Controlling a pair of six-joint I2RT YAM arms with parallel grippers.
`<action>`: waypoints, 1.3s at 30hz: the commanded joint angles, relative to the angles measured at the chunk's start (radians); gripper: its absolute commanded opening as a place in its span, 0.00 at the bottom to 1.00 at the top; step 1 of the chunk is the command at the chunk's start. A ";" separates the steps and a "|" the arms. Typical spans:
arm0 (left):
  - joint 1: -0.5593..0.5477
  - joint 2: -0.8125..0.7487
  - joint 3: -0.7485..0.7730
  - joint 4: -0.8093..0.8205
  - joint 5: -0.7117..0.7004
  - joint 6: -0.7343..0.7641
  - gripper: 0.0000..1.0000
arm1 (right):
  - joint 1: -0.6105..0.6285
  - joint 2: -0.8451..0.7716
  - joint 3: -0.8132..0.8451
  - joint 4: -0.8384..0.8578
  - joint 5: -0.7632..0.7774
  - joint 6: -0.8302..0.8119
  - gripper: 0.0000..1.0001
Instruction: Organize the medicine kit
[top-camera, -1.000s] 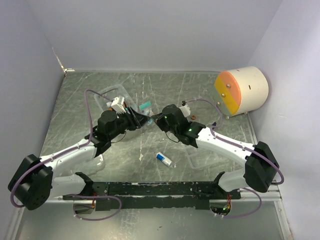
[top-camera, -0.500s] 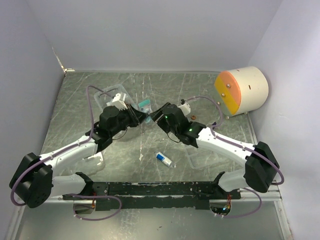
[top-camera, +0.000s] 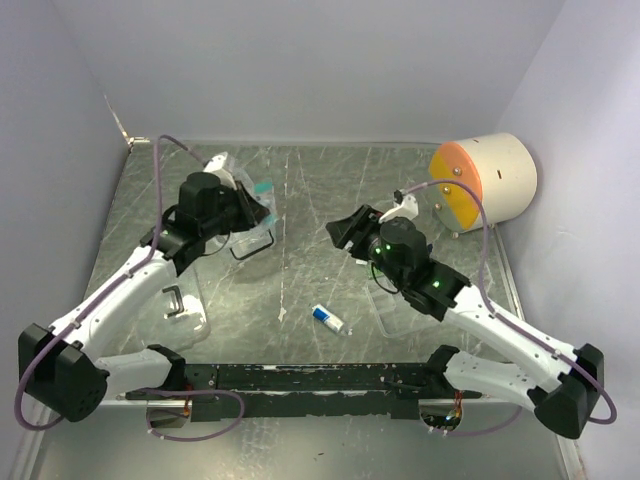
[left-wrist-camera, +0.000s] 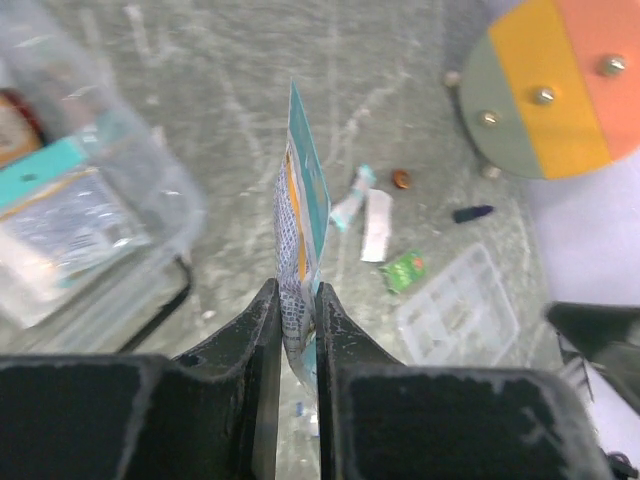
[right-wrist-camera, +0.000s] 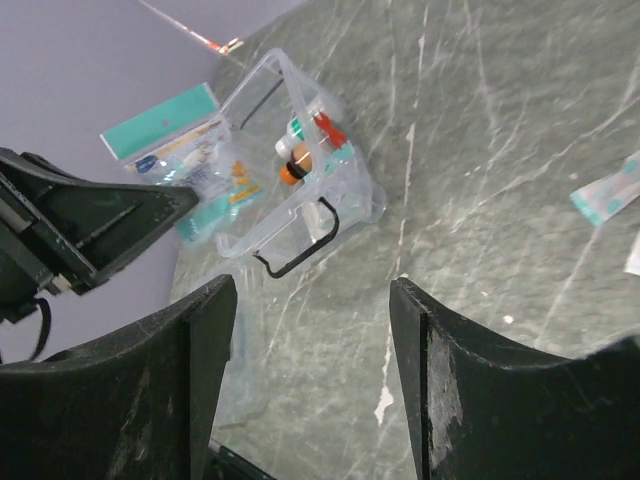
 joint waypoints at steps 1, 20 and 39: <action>0.116 -0.038 0.068 -0.238 0.024 0.064 0.17 | -0.007 -0.063 -0.020 -0.094 0.080 -0.096 0.63; 0.285 0.158 0.036 -0.213 0.040 0.060 0.20 | -0.006 -0.042 -0.055 -0.134 0.017 0.015 0.62; 0.284 0.409 0.098 -0.061 0.309 -0.033 0.23 | -0.008 -0.047 -0.014 -0.208 0.027 0.015 0.60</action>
